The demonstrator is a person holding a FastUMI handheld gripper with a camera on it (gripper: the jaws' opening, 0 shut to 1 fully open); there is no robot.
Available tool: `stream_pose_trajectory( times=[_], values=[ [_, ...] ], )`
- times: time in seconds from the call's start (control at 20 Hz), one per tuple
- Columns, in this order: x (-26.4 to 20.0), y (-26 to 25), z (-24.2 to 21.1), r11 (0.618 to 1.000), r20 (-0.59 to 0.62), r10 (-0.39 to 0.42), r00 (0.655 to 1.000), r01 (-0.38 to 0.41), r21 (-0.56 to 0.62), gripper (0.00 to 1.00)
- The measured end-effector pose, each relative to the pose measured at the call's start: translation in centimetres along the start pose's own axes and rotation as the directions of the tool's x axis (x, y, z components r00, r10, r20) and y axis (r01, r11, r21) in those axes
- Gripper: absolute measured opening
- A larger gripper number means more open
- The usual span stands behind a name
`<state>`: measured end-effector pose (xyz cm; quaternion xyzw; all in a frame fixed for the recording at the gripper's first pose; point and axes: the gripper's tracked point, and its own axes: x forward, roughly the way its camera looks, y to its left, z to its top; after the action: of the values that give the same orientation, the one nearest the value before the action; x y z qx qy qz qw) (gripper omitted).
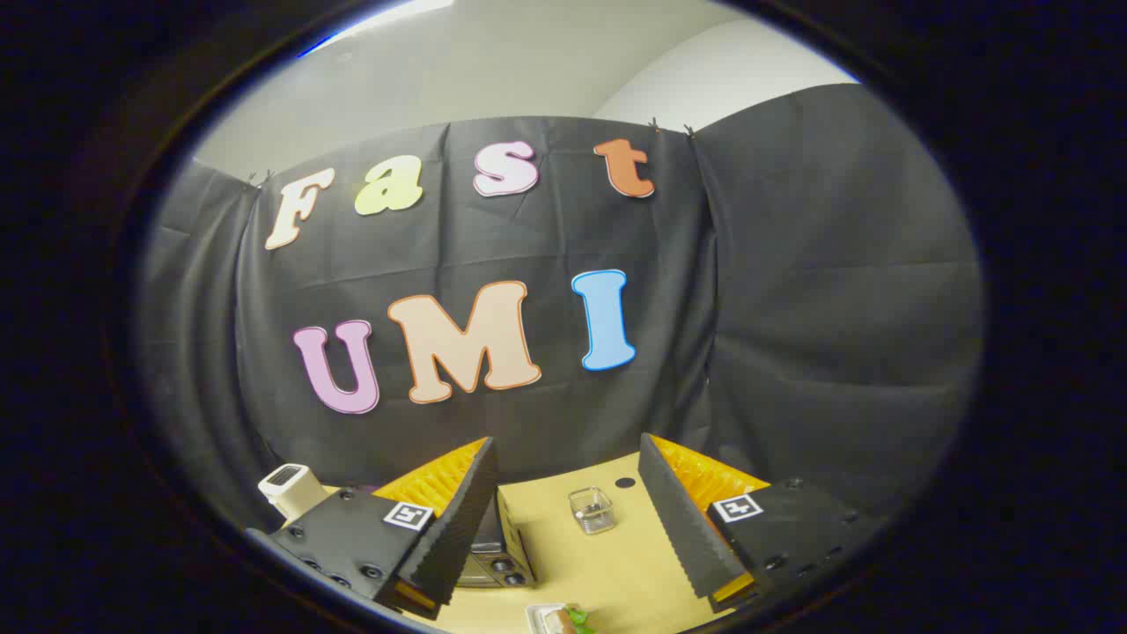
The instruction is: Open the toaster oven, put the food inside, and close the toaster oven door.
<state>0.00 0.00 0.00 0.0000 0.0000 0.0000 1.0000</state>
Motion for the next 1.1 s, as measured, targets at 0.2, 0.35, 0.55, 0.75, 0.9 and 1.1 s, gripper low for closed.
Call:
stream_pose_trajectory(
  times=[0.2,0.35,0.55,0.75,0.9,1.1],
  values=[
    [-1.1,2.2,0.1,0.999,0.019,0.026,0.999,-0.026,0.032,0.99],
    [-1.4,3.7,-0.2,0.997,0.023,0.055,0.998,-0.056,0.056,0.99],
    [-1.2,5.4,-0.2,0.995,0.056,0.078,0.995,-0.081,0.052,0.99],
    [-0.9,6.5,-0.9,0.995,0.040,0.092,0.995,-0.093,0.018,0.99],
    [-0.7,7.9,-1.5,0.994,0.032,0.111,0.993,-0.112,0.009,0.99],
    [-0.5,10.9,-3.5,0.990,0.050,0.135,0.990,-0.136,0.036,0.99]
  ],
)
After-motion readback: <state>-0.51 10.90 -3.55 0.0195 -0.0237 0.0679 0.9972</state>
